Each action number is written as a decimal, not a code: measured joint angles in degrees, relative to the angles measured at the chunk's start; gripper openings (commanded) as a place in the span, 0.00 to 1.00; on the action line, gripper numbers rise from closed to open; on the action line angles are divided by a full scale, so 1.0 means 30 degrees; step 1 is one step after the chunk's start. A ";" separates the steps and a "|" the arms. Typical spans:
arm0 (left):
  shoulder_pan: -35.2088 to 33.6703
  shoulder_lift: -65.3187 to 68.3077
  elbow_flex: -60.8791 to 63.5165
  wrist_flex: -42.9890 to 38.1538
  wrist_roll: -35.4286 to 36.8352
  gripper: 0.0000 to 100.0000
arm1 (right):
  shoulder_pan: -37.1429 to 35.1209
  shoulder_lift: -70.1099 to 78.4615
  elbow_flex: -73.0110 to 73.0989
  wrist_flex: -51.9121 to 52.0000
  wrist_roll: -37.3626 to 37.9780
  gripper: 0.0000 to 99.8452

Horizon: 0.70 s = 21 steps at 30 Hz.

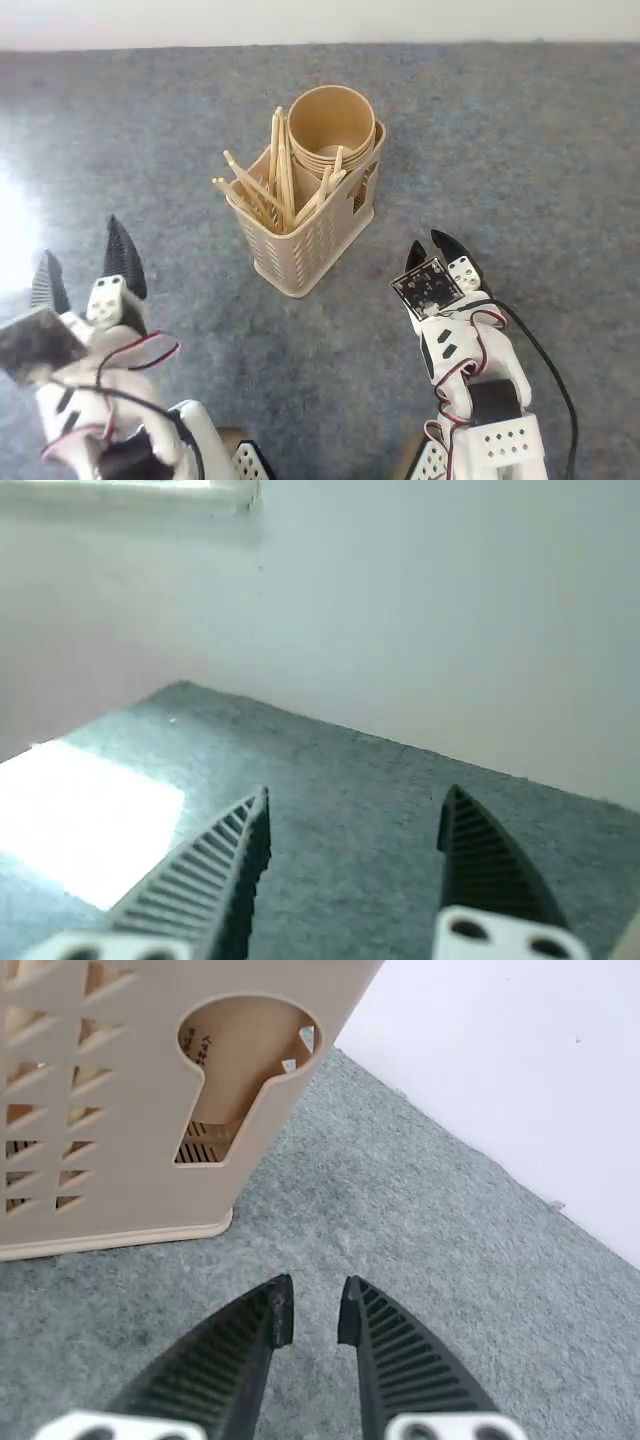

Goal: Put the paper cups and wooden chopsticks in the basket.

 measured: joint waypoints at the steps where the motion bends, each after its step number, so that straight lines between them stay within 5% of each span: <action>1: 0.0410 0.0000 0.0645 -0.0322 0.0381 0.26 | 0.0000 0.0000 0.0000 0.0000 0.0000 0.09; 10: 0.6154 -0.0205 0.6828 -0.0762 -0.0293 0.26 | 0.0000 0.0000 0.0000 0.0000 0.0000 0.09; 21: 0.6681 -0.0234 1.0286 -0.0029 -0.2930 0.26 | 0.0000 0.0000 0.0000 0.0088 0.0000 0.07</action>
